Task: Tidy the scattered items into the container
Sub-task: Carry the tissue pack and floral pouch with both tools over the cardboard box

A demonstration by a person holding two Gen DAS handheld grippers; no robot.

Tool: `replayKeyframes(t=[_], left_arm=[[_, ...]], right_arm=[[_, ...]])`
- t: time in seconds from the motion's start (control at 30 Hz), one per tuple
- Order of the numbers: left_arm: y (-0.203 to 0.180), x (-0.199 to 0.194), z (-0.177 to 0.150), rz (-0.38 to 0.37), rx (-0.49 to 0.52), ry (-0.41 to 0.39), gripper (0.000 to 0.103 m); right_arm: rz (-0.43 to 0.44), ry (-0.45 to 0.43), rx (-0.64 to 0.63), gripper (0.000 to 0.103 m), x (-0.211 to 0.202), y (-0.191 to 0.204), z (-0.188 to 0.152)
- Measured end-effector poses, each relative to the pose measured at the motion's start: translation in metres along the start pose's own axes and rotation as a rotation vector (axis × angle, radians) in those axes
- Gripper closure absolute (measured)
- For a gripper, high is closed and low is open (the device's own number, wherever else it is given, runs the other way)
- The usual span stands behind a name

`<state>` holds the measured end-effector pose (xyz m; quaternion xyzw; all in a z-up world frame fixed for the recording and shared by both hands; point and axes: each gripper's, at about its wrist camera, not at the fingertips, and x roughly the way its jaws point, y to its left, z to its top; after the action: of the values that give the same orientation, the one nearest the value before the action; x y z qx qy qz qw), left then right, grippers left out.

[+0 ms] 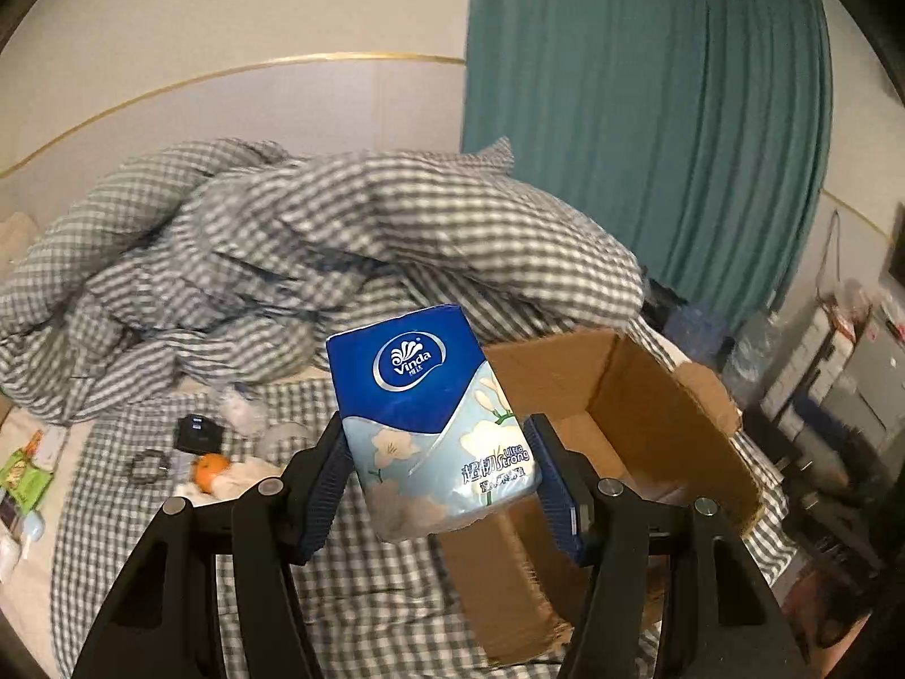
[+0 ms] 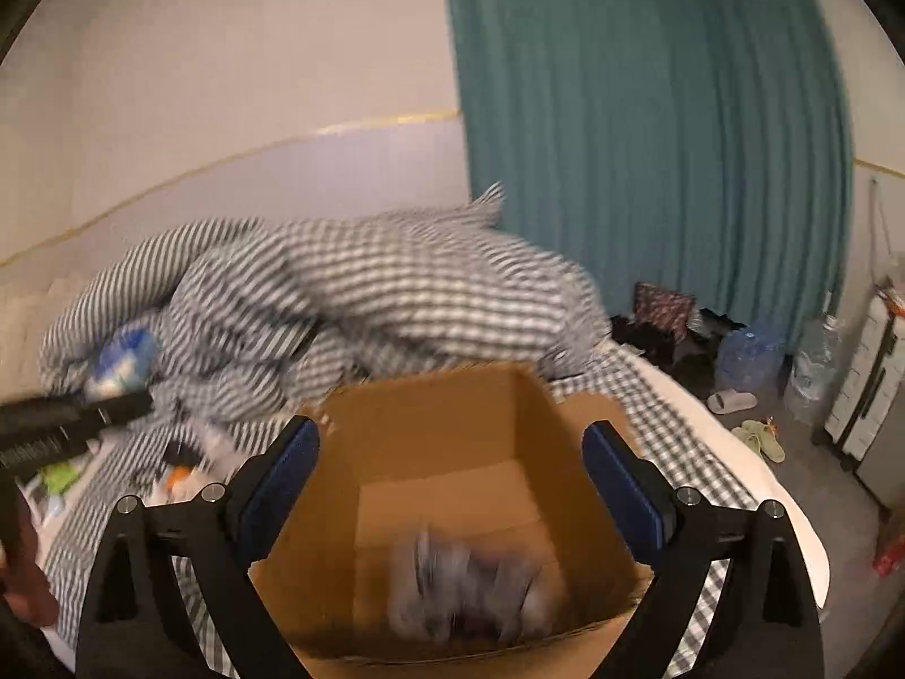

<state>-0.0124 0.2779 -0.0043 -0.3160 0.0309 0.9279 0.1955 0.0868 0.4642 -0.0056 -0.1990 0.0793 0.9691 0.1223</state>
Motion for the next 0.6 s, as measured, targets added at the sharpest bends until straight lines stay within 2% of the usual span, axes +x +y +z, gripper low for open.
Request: replayKeyframes(t=[0.13, 0.33, 0.6], left_arm=[[-0.029, 0.025, -0.005, -0.042, 0.035, 0.039, 0.041], [-0.071, 0.051, -0.006, -0.093, 0.088, 0.07, 0.041], [-0.094, 0.071, -0.007, -0.111, 0.13, 0.101, 0.039]], right_arm=[[-0.057, -0.019, 0.041, 0.005, -0.005, -0.028, 0.001], [-0.093, -0.009, 0.034, 0.004, -0.004, -0.047, 0.003], [-0.12, -0.002, 0.047, 0.001, -0.001, -0.058, 0.001]])
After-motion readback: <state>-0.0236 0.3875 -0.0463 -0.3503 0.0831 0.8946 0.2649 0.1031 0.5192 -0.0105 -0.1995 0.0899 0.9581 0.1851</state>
